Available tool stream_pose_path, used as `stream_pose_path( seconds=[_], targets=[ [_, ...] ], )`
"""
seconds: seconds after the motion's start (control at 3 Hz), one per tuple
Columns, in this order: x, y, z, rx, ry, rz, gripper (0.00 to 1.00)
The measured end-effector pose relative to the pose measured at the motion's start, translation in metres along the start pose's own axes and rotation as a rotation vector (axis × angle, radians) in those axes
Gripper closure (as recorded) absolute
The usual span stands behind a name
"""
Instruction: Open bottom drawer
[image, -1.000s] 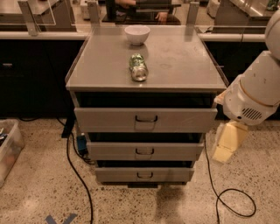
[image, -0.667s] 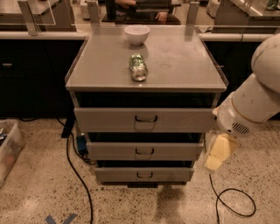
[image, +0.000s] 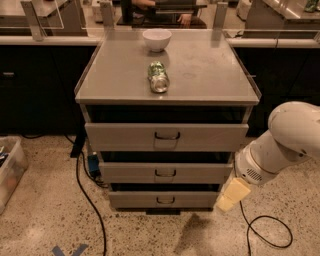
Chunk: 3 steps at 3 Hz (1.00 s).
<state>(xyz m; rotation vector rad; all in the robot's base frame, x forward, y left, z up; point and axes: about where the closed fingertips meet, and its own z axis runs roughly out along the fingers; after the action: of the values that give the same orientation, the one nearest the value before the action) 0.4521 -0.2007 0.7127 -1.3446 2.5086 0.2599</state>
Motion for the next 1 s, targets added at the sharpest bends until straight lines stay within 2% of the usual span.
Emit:
stream_pose_path(
  seconds=[0.33,0.67,1.0],
  targets=[
    [0.000,0.000,0.000,0.000,0.000,0.000,0.00],
    [0.013,-0.009,0.035,-0.014,-0.014,0.000,0.00],
    [0.026,-0.019,0.080,-0.045,0.001,-0.038,0.00]
  ],
)
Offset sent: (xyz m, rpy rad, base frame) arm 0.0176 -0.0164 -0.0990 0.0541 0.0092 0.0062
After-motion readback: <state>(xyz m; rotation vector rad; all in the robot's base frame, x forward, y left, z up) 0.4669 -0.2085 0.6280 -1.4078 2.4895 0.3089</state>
